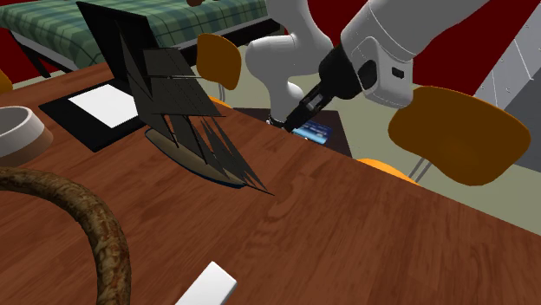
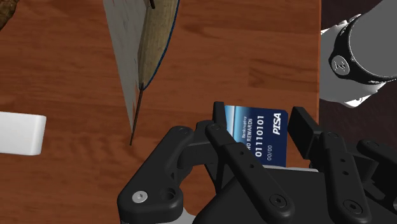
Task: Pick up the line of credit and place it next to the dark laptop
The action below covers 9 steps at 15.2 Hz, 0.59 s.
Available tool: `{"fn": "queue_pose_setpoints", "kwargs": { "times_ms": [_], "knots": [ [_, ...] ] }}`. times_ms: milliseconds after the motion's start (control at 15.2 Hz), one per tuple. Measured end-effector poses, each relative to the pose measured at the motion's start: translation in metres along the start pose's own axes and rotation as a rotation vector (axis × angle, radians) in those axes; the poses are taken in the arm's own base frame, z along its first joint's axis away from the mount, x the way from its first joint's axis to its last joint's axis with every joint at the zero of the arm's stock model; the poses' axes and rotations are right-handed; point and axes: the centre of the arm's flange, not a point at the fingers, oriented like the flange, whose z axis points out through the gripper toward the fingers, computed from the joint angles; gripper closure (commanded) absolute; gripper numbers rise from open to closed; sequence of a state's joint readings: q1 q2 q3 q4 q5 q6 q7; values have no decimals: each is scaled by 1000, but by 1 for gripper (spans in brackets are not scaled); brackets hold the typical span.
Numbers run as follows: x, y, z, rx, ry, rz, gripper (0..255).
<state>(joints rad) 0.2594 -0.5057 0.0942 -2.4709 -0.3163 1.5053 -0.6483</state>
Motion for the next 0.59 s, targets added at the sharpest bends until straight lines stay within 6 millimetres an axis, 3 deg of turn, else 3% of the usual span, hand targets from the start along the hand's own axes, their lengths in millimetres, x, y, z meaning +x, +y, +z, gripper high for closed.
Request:
{"fn": "queue_pose_setpoints", "kwargs": {
  "times_ms": [594],
  "knots": [
    [-26, 0, -39, 0, 0, 0, 255]
  ]
}}
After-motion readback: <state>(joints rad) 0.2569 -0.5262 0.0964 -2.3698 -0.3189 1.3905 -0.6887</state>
